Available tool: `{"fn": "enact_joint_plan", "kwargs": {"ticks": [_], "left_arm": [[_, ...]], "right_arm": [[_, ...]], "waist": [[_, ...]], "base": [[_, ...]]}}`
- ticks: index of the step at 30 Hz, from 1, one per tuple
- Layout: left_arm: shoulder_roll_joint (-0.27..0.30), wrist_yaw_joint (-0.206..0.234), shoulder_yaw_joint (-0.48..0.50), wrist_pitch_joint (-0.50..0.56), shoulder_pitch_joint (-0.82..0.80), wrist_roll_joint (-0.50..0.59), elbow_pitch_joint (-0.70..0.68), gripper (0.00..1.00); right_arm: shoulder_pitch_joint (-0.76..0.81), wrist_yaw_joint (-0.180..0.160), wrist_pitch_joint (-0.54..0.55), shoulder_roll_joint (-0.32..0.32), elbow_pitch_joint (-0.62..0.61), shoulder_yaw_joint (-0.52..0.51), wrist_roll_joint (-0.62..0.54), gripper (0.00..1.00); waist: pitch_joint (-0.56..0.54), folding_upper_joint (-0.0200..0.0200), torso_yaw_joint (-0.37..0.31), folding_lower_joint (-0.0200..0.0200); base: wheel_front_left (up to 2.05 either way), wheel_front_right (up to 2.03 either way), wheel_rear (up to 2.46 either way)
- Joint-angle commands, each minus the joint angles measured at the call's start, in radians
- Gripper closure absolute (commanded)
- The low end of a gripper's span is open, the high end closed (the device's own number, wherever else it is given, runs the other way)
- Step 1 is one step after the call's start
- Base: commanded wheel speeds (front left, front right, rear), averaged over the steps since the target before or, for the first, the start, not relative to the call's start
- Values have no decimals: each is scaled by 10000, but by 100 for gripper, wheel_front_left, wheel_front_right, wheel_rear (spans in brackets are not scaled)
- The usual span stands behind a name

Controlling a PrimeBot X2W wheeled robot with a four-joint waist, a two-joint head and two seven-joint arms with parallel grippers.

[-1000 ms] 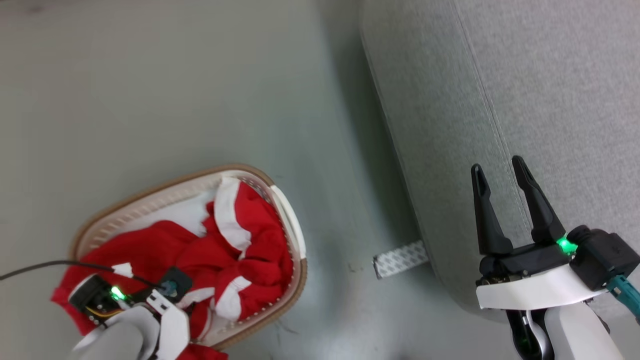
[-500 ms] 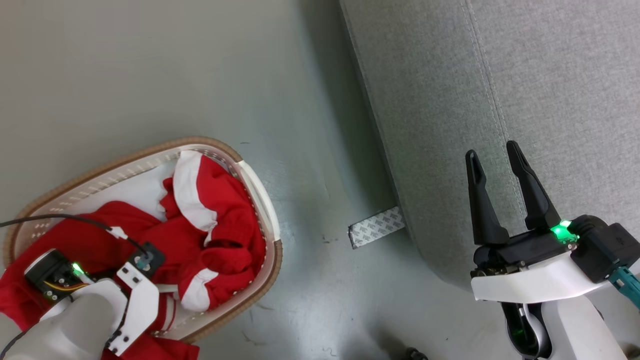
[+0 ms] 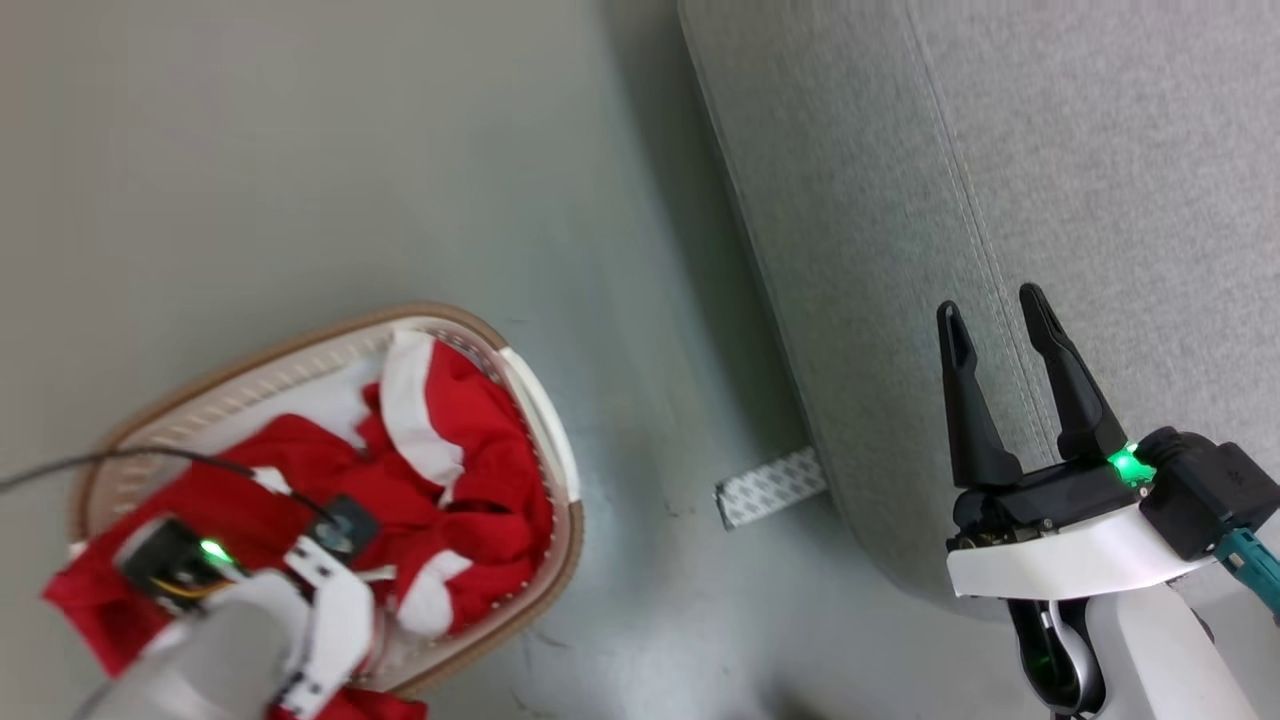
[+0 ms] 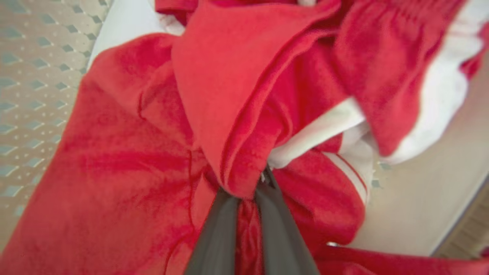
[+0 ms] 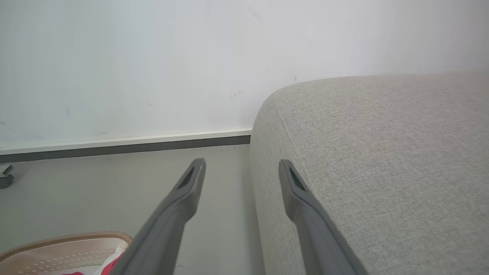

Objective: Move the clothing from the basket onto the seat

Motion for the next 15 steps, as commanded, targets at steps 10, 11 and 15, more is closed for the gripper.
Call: {"fn": "enact_joint_plan", "kwargs": {"ticks": [10, 11, 15], "left_arm": [[-1064, 14, 349, -1732, 575, -1216, -193, 100], [-1164, 14, 351, -1849, 637, -1336, -233, 100], [-1458, 14, 241, -2257, 829, -1713, -550, 100]], "right_arm": [[65, -21, 4, -37, 468, -280, -502, 0], [122, -21, 4, -37, 532, -310, -533, 0], [372, -21, 4, -35, 800, -362, -716, 0]], "waist": [[-2275, -1, 1687, -1], [-2478, -1, 1842, -1], [-3222, -1, 2447, -1]], "base": [[0, 0, 0], [0, 0, 0], [0, 0, 0]]}}
